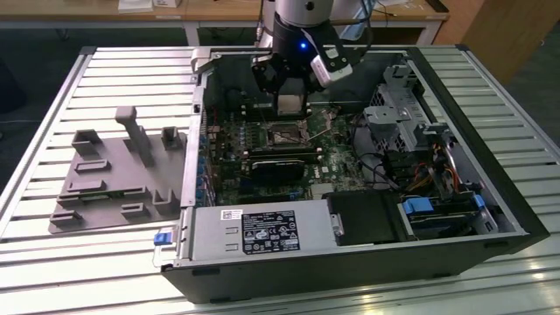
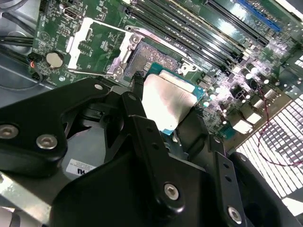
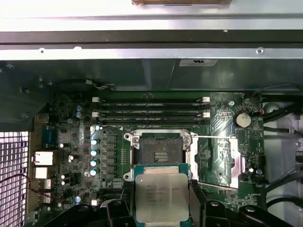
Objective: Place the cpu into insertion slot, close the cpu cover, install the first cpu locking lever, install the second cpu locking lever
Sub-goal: 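Place the cpu into insertion slot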
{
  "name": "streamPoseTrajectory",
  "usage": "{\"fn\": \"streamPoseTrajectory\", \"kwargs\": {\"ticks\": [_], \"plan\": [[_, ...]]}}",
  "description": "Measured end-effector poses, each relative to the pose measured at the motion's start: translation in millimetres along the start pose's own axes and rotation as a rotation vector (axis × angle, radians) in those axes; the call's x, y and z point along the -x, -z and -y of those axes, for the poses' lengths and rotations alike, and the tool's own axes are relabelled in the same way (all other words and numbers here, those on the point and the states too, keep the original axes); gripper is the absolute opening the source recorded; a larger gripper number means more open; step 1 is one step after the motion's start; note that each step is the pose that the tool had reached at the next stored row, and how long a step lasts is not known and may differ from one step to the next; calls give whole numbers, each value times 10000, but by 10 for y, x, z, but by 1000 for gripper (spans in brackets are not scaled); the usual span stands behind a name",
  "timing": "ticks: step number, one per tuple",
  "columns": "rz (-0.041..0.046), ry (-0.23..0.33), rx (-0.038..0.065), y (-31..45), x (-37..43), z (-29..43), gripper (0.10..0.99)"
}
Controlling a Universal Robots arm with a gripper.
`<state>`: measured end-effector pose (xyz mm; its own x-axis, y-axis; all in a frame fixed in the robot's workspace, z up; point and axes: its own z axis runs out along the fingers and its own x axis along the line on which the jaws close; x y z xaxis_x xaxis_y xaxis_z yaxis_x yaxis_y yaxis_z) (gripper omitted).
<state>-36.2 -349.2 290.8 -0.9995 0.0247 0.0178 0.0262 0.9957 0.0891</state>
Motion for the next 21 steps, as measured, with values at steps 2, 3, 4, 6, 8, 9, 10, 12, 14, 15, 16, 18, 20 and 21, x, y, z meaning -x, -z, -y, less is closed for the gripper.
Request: {"fn": "streamPoseTrajectory", "kwargs": {"ticks": [2, 3, 4, 6, 8, 9, 10, 12, 14, 15, 16, 18, 20, 21], "plan": [[0, 0, -1, -34, 1, 0, 541], [5, -48, -3, -41, 1, 1, 541], [20, -224, -2, -47, 1, 1, 541], [51, -571, 1, -59, 1, 3, 541], [84, -939, 7, -72, 2, 4, 541], [100, -1119, 10, -78, 2, 4, 541], [116, -1297, 13, -84, 2, 5, 541], [148, -1655, 18, -96, 2, 6, 541], [181, -2030, 25, -108, 2, 7, 541], [197, -2209, 28, -112, 2, 7, 541], [213, -2389, 31, -117, 2, 8, 541], [245, -2747, 34, -123, 3, 8, 541], [277, -3107, 38, -128, 3, 9, 541], [293, -3280, 40, -131, 3, 9, 541]]}}
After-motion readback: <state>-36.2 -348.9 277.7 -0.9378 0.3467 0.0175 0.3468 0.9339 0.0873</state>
